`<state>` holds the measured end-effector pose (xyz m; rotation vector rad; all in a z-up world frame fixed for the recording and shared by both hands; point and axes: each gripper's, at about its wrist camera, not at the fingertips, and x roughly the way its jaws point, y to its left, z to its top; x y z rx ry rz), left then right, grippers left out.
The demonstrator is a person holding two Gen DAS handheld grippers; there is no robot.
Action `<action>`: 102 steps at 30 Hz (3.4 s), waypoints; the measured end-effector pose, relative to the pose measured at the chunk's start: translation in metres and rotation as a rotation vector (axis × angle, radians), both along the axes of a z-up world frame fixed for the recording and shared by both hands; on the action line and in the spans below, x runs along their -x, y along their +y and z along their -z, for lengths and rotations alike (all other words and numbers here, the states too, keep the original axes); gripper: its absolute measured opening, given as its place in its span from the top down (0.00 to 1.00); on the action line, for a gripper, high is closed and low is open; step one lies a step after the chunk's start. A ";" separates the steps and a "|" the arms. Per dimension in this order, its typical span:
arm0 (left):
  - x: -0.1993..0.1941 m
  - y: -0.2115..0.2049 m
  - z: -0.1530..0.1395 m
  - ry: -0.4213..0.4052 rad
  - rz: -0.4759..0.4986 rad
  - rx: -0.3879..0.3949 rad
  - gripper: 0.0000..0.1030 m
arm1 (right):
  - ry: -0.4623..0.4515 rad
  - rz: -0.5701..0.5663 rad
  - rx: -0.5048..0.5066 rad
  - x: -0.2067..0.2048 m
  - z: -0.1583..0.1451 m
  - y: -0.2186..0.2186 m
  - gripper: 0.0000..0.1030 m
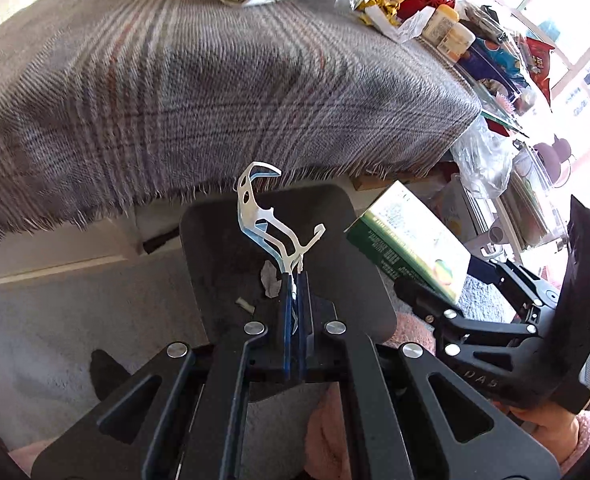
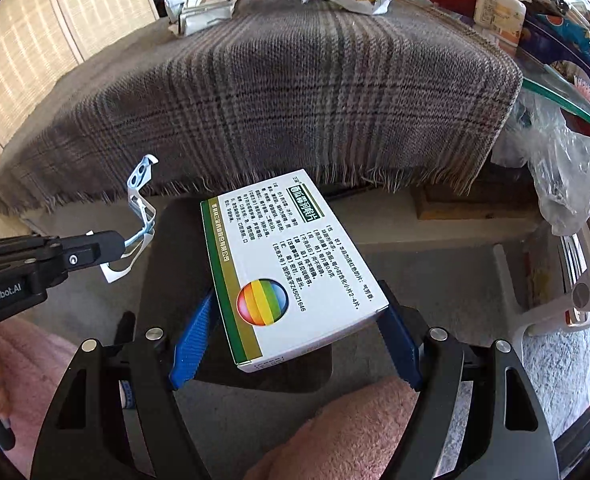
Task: Collect trash
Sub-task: 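Carry the medicine box and white clip to the bin and release both, then grasp a white paper scrap with the right tool while the left grasps a white wrapper, then carry the paper scrap and wrapper to the bin and open both tools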
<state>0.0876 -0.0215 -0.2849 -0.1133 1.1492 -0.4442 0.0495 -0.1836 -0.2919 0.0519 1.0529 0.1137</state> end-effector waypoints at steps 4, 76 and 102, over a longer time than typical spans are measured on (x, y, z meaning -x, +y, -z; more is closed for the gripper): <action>-0.001 -0.012 0.019 0.032 0.038 0.008 0.99 | 0.044 0.008 0.032 -0.003 0.019 0.006 0.25; -0.185 -0.043 -0.086 -0.228 0.066 -0.110 0.50 | -0.083 0.193 -0.120 -0.224 -0.107 -0.088 0.88; -0.190 -0.047 -0.073 -0.256 0.100 -0.209 0.67 | -0.107 0.090 -0.150 -0.174 -0.129 -0.063 0.89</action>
